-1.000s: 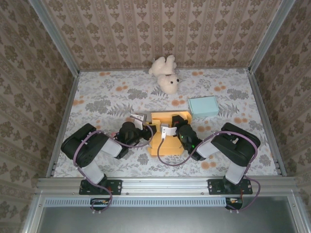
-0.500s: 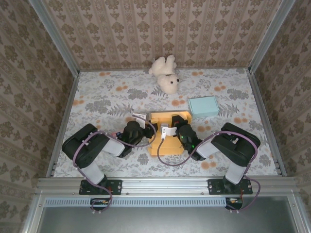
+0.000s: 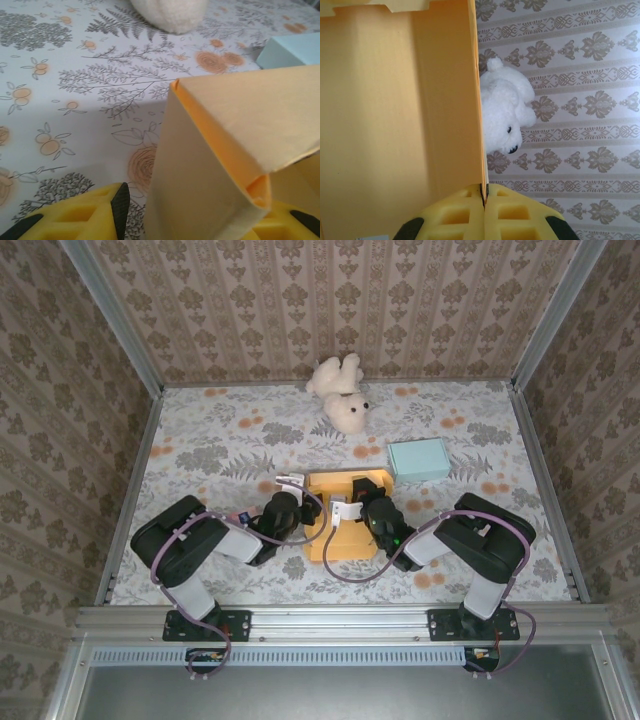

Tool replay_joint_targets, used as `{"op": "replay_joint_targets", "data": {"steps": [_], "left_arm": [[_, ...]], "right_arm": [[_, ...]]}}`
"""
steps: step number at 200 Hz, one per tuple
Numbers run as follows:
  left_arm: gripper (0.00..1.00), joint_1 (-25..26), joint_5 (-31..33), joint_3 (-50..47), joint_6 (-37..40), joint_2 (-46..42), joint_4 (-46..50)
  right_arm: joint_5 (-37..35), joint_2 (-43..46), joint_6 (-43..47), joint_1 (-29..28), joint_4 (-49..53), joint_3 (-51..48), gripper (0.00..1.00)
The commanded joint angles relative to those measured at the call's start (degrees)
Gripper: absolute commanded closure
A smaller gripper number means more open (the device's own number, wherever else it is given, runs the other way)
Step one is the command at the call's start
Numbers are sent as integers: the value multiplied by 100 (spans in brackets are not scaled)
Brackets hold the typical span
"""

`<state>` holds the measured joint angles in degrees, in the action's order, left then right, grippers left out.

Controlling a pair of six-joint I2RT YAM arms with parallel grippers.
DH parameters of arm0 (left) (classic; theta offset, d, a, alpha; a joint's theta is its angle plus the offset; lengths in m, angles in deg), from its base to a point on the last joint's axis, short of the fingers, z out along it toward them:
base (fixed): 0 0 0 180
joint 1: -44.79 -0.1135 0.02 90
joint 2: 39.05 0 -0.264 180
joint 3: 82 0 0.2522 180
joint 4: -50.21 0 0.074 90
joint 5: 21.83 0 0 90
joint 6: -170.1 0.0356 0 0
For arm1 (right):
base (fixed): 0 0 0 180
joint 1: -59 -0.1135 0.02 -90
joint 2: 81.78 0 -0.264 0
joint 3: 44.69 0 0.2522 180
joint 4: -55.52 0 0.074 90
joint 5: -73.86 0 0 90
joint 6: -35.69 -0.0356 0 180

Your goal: Fold the paper box

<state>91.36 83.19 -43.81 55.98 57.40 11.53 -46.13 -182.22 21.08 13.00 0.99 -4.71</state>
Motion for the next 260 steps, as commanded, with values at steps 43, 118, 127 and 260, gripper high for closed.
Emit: {"op": "replay_joint_targets", "data": {"steps": [43,118,127,260], "left_arm": [[55,75,905,206,50,-53,732],[70,100,2800,631,-1180,-219,2693],[74,63,2945,725,-1412,-220,3021],[90,82,3360,1428,-1389,342,3474]], "right_arm": [[102,25,-226,-46,438,26,100],[-216,-59,-231,14,457,111,100],[-234,-54,-234,19,458,120,100],[37,-72,-454,-28,613,131,100]]}}
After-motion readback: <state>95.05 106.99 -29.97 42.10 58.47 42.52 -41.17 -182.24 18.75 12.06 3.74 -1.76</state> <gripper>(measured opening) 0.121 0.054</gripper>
